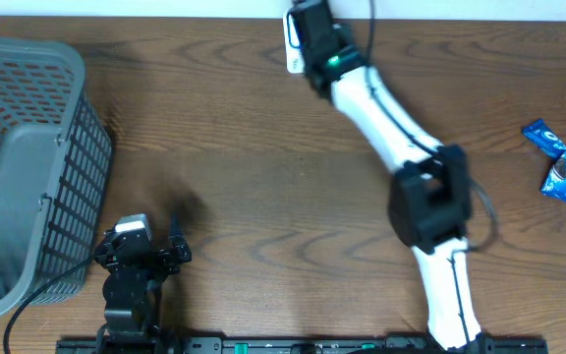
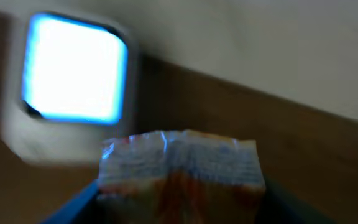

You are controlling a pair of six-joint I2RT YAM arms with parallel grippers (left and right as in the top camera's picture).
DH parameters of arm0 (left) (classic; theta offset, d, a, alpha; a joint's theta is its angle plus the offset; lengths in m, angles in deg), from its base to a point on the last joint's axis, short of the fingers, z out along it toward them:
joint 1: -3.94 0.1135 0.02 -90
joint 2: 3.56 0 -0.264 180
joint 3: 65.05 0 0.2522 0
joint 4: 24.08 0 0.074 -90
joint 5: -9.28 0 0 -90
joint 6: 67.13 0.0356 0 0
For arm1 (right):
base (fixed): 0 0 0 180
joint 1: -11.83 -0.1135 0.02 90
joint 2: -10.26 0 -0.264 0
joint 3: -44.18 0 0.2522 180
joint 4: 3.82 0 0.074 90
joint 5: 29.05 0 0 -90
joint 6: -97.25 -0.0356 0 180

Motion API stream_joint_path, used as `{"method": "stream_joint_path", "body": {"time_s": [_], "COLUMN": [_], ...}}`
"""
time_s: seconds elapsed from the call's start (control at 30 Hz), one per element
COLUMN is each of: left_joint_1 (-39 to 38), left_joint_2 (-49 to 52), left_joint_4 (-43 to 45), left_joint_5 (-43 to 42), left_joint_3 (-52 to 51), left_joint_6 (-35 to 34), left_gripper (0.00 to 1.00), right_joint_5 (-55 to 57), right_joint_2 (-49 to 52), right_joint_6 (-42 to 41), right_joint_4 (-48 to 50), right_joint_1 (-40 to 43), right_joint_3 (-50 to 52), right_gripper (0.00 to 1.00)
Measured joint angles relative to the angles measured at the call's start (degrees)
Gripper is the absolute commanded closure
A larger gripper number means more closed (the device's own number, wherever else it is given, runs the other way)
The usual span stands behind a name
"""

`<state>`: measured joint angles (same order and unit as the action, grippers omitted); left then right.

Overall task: Scan the item barcode
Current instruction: 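Carry the Kleenex pack to the right edge and release it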

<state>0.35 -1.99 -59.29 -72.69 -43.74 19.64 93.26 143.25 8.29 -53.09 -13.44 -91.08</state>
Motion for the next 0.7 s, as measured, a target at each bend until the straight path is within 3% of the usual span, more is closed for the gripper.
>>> {"method": "stream_joint_path", "body": {"time_s": [0.17, 0.27, 0.43, 0.7], "left_joint_1": [0.00, 0.00, 0.00, 0.00], "left_joint_2": [0.00, 0.00, 0.00, 0.00], "left_joint_4": [0.00, 0.02, 0.02, 0.00], "left_joint_5": [-0.02, 0.00, 0.00, 0.00], "left_joint_3": [0.00, 0.00, 0.00, 0.00], "left_joint_6": [0.00, 0.00, 0.00, 0.00], "left_gripper": [0.02, 0.02, 0.02, 0.02], "right_joint_5": [2.38, 3.15, -1.46, -12.63], "right_joint_2": [-8.81, -10.05, -8.83, -4.39], "right_joint_6": [-0.98, -3.61, -7.58, -9.40], "right_joint_4": [-19.76, -26.53, -27.74, -24.26], "right_joint_1": [7.19, 14.23, 27.78, 41.31], "right_joint_3": [-0.81, -0.92, -0.74, -0.74], "right_gripper": [0.45, 0.48, 0.48, 0.50]}}
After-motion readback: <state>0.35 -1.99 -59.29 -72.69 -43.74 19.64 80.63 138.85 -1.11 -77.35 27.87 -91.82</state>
